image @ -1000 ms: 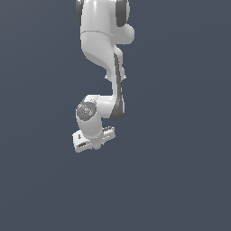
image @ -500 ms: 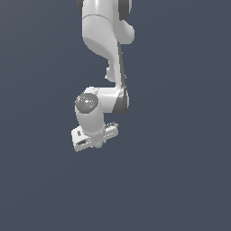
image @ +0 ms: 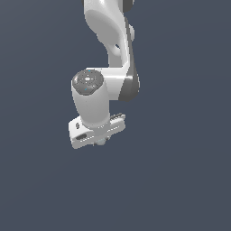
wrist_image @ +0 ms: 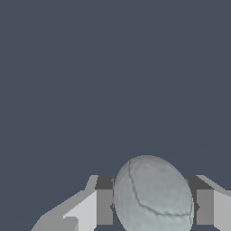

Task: Pick up the object and move it to a goal position.

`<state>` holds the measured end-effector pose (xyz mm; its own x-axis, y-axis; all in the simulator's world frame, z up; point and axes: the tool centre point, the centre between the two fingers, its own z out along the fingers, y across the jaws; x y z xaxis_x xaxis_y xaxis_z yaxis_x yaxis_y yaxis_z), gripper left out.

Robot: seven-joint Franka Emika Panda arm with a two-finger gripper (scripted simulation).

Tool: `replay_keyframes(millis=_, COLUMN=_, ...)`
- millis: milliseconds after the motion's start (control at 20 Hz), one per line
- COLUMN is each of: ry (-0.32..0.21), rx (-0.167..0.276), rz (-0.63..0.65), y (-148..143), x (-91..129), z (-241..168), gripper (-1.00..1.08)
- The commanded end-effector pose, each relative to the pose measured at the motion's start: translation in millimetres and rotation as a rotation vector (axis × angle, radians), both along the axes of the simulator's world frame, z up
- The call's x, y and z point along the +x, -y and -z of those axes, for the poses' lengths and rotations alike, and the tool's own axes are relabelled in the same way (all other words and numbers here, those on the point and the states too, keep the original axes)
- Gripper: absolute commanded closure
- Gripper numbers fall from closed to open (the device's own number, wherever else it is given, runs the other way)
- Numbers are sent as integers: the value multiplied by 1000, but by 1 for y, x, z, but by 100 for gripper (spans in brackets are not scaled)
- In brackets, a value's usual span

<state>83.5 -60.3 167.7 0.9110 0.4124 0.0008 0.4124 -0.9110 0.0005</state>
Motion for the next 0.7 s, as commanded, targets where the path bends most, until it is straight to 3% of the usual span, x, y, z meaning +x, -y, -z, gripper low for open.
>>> replay_keyframes(millis=0, ry=-1, rx=0, rz=0, y=-5, x=6, z=-20, gripper=108)
replay_keyframes(millis=650, ry=-1, rx=0, rz=0, y=-15, x=21, z=-62, gripper=108)
